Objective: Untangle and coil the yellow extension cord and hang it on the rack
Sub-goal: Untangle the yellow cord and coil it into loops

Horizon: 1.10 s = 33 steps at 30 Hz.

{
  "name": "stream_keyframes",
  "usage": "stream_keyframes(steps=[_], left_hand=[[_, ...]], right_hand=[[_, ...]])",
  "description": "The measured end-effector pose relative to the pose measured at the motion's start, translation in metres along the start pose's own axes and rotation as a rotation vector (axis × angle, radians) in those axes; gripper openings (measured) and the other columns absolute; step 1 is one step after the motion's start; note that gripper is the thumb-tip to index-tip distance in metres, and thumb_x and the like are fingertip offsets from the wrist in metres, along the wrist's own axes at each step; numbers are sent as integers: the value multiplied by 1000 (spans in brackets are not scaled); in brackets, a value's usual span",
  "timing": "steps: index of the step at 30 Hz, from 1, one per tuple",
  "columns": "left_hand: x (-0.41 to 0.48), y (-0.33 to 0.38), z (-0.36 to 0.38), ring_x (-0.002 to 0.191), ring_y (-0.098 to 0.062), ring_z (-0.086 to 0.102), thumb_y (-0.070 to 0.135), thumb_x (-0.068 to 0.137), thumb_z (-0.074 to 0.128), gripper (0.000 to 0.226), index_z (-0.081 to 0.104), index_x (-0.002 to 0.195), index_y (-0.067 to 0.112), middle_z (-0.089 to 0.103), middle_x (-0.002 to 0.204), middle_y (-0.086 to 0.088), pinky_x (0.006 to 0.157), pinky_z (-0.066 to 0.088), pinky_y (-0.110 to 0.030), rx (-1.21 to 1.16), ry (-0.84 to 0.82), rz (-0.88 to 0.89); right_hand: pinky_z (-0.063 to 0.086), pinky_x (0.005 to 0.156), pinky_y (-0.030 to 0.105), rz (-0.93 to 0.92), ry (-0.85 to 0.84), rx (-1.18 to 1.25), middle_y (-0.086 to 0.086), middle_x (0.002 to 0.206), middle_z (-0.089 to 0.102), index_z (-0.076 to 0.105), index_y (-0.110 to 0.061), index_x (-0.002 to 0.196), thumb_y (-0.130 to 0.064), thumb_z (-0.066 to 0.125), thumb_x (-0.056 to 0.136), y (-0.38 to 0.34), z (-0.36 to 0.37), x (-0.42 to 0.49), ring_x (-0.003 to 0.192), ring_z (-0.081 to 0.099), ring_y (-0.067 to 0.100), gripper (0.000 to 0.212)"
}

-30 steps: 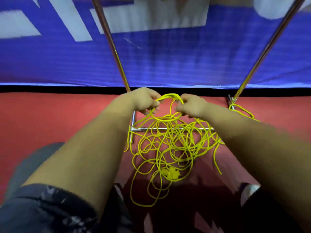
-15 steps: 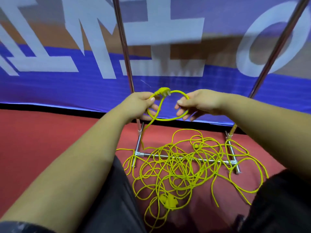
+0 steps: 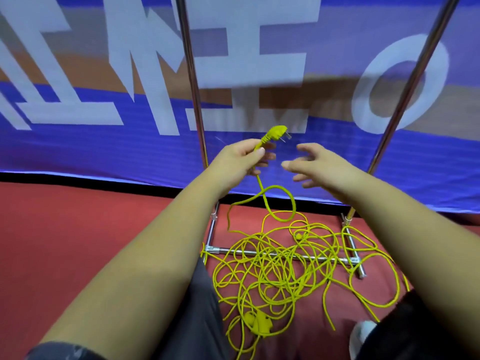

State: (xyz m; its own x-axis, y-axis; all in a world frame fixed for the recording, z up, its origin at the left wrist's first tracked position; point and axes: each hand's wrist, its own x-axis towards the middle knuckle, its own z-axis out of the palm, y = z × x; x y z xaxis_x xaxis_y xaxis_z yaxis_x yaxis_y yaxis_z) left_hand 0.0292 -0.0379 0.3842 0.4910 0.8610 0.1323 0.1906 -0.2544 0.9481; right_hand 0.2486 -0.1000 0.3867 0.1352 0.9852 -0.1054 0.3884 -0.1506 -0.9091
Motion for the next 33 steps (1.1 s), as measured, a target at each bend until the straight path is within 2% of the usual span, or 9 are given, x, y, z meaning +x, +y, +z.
stream_keyframes(steps=[5,9,13,16,20,24,27,30,33], left_hand=[[-7,-7,-1,95,-12,74,24,107,54,15,60,116,13,79,105,4,83,58,-36,237,-109,-19],[-11,-20,-5,102,-15,72,34,100,66,27,56,119,18,75,110,3,89,59,-37,324,-82,-70],[-13,-34,-4,118,-9,58,52,94,70,49,52,129,23,59,124,14,94,45,-25,562,-342,-280],[-9,-58,1,116,-19,66,64,95,61,57,67,124,15,72,122,3,101,48,-36,821,-639,-425],[8,-77,5,89,-22,78,44,107,52,39,65,105,7,81,91,-4,70,50,-30,622,-533,-573],[21,-65,4,74,-24,78,44,104,58,39,70,98,7,79,77,-6,54,49,-23,634,-313,-457],[25,-47,1,55,-7,60,47,98,65,31,77,90,21,69,67,1,50,41,-19,703,-142,-217],[25,-34,-5,61,-6,49,42,95,69,12,77,98,33,59,71,6,63,41,-25,590,-202,-68],[21,-27,-6,75,-2,57,33,93,72,17,77,107,40,62,85,13,73,43,-20,532,-339,-20]], right_hand=[[62,81,40,-293,82,-18,-7,101,71,57,-37,139,-36,83,88,-26,18,-8,86,74,16,57],[63,80,42,-330,71,-189,-3,77,76,78,-25,97,-23,73,95,-31,35,-5,71,75,15,6],[66,80,46,-265,144,-17,3,74,74,75,-13,91,-20,68,99,-30,43,9,71,77,20,12],[67,73,43,-242,197,67,4,77,72,75,-12,91,-19,67,101,-27,43,16,69,73,14,14],[62,60,33,-209,213,-84,2,87,76,75,-18,104,-21,62,102,-18,32,25,62,72,11,14],[64,63,41,-18,-37,-285,4,87,79,60,-22,122,-19,60,100,0,23,34,66,74,22,23],[60,60,37,119,-115,-287,13,77,76,68,3,104,-15,56,104,13,19,35,61,71,23,22],[58,61,36,218,-95,-177,9,61,67,71,-1,103,-22,56,106,22,11,39,61,73,26,26],[54,58,32,304,-94,-43,7,72,71,71,-5,113,-27,49,111,29,6,46,62,68,23,30]])
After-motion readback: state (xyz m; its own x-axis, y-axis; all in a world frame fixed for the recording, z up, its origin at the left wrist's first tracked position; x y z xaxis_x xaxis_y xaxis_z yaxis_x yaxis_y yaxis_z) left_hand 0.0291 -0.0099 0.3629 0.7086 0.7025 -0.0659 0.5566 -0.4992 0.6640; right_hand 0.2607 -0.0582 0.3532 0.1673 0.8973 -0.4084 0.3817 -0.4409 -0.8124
